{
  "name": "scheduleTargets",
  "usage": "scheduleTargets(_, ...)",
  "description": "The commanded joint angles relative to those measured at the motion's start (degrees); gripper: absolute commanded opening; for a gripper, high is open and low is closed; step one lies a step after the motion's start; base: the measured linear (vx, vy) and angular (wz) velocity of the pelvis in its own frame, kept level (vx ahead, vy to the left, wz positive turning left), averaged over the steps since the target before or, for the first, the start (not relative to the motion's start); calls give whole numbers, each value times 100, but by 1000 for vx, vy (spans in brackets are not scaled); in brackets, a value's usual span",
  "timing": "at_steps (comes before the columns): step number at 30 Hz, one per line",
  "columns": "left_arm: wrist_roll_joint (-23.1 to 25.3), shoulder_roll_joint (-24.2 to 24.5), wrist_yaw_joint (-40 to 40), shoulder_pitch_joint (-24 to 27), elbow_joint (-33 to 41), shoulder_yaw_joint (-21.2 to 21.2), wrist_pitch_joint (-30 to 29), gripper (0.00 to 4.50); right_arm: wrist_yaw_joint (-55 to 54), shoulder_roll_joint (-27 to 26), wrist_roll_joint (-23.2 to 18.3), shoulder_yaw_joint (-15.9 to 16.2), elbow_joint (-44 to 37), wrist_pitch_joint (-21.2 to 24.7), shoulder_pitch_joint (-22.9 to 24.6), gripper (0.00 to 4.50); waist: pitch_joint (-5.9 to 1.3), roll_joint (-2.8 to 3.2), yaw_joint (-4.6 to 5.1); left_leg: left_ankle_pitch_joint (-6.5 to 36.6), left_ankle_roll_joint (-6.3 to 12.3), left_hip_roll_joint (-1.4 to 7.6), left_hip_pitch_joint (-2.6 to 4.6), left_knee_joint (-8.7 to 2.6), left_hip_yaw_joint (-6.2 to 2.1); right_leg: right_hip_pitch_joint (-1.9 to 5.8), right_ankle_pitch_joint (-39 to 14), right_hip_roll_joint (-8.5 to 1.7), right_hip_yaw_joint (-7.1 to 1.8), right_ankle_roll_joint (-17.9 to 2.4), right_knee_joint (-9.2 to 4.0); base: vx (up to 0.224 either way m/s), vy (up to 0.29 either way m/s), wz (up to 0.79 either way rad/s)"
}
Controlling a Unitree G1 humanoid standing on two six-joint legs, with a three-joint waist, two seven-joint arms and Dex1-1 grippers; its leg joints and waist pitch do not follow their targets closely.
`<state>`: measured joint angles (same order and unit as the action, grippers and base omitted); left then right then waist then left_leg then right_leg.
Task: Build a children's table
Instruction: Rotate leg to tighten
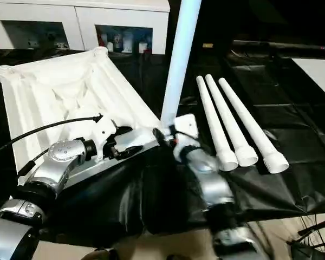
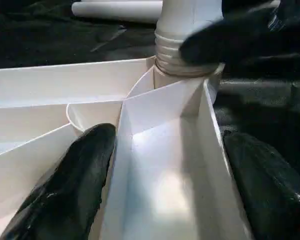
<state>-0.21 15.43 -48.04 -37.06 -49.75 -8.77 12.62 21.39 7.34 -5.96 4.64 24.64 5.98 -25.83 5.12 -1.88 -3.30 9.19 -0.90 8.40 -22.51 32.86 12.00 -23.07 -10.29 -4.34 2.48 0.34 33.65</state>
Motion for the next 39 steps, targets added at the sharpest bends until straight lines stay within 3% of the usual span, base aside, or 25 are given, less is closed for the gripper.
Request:
scheduleTargets(1, 159, 61, 17, 224, -289, -74, -226, 382, 450, 135, -239, -13, -294, 84, 87, 394, -282, 38, -5, 2685, -198, 558, 212, -546, -319, 54, -2171, -558, -343, -932, -498, 0, 0, 0)
scheduleTargets(4, 23, 127, -390, 334, -121, -82, -254, 382, 1581, 796, -394, 165, -650, 145, 228, 394, -290, 37, -33, 2460, -77, 574, 208, -531, -309, 85, -2027, -560, -340, -1000, -492, 0, 0, 0)
scheduleTargets(6, -23, 173, -564, 390, -38, -96, -259, 382, 1973, 1073, -363, 241, -687, 109, 264, 394, -305, 26, -35, 2145, 39, 564, 180, -509, -281, 124, -1593, -542, -324, -1165, -443, 0, 0, 0)
scheduleTargets(9, -79, 231, -767, 461, 79, -114, -286, 382, 2299, 1275, -371, 282, -690, 84, 265, 394, -335, 2, -25, 1717, 266, 535, 140, -459, -254, 185, -1134, -551, -310, -1347, -399, 0, 0, 0)
scheduleTargets(15, -354, 388, -1463, 732, 554, -147, -428, 382, 2915, 1583, -446, 405, -645, 67, 160, 394, -351, 17, -61, 1156, 550, 566, 166, -418, -222, 213, -464, -507, -271, -1664, -312, 0, 0, 0)
scheduleTargets(23, -392, 559, -1672, 890, 871, -168, -562, 382, 3153, 1607, -251, 486, -299, -156, -20, 394, -333, 10, -61, 1498, 350, 571, 196, -439, -225, 192, -1026, -525, -277, -1606, -349, 0, 0, 0)
scheduleTargets(29, -332, 585, -1564, 882, 889, -126, -528, 382, 3253, 1584, -103, 644, -103, -351, -99, 394, -348, 2, -65, 1303, 422, 558, 186, -415, -214, 205, -797, -515, -274, -1611, -323, 0, 0, 0)
scheduleTargets(39, -61, 669, -1407, 890, 1003, -271, -539, 382, 3127, 1382, -89, 592, 145, -533, -233, 394, -350, 4, -65, 1367, 405, 562, 191, -412, -223, 202, -910, -512, -278, -1585, -316, 0, 0, 0)
